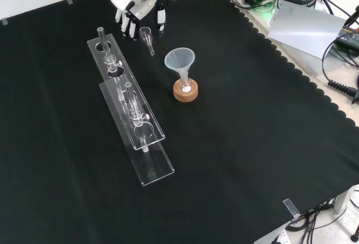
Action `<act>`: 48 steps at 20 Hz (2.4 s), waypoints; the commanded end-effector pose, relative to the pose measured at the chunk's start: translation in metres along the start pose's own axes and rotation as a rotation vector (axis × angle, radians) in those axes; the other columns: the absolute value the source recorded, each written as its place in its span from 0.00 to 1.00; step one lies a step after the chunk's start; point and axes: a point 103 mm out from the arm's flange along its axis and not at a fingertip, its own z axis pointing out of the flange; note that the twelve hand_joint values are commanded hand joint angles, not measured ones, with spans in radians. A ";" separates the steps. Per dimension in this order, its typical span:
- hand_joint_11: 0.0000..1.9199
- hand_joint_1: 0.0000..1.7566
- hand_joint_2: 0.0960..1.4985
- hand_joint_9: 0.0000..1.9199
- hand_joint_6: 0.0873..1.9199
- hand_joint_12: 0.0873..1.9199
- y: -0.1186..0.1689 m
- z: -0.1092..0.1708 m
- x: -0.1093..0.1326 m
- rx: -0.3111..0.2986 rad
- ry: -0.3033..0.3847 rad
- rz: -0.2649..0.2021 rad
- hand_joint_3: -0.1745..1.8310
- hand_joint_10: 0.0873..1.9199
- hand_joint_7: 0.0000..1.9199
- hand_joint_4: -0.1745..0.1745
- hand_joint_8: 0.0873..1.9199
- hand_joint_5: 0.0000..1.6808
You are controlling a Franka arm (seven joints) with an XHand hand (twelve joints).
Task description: Put the weighing funnel back on the table.
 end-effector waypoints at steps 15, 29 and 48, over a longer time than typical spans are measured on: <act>0.36 0.61 0.44 0.53 0.50 0.57 0.026 0.067 0.009 -0.016 0.072 -0.047 0.44 0.18 0.35 1.00 0.32 0.65; 0.36 0.61 0.44 0.53 0.49 0.57 0.032 0.081 0.021 -0.004 0.080 -0.066 0.44 0.18 0.35 1.00 0.32 0.65; 0.36 0.61 0.44 0.53 0.49 0.57 0.036 0.099 0.028 -0.012 0.093 -0.061 0.44 0.18 0.35 1.00 0.32 0.65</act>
